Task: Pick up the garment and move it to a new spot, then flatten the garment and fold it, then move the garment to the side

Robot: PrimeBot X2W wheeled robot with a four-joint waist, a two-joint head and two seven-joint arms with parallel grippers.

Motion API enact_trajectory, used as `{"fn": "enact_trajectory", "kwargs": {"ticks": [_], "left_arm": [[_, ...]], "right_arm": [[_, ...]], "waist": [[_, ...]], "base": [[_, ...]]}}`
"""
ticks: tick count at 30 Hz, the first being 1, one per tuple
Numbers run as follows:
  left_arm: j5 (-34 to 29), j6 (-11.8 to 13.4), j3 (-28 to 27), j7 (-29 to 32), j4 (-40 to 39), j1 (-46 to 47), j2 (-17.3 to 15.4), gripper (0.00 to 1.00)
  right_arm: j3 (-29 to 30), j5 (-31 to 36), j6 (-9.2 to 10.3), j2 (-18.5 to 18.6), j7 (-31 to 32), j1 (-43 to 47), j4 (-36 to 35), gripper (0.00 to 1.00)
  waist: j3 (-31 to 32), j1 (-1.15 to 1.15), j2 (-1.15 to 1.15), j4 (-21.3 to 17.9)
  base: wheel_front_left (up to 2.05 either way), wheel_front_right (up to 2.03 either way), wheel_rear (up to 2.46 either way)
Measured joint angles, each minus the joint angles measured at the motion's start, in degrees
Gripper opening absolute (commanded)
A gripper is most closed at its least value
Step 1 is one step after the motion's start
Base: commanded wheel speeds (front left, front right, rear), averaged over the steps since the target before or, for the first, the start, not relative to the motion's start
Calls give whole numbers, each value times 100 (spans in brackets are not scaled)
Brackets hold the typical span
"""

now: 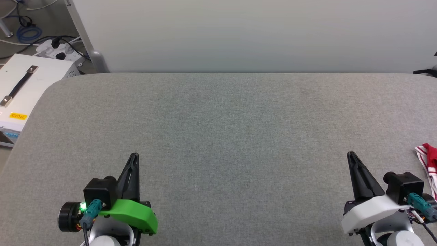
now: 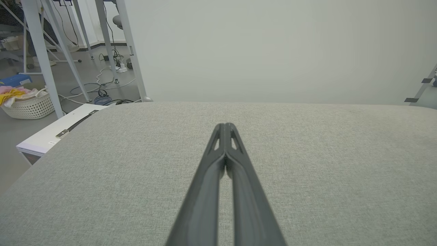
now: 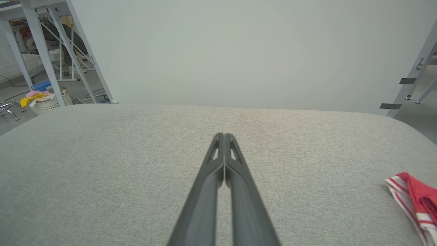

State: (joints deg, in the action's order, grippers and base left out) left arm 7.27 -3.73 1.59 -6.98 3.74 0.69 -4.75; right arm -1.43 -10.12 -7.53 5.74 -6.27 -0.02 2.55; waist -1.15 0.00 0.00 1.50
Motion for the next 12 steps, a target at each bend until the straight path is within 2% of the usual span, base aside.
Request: {"fn": "enact_trajectory", "kwargs": {"ticks": [12], "left_arm": [[-145,58,-23,135,-67,0,45,0]], "right_arm": [[25,189,0,-46,108,0,-42,0]], "waist": [[24,0,0,-31]], "base": [[0,0,0]]}}
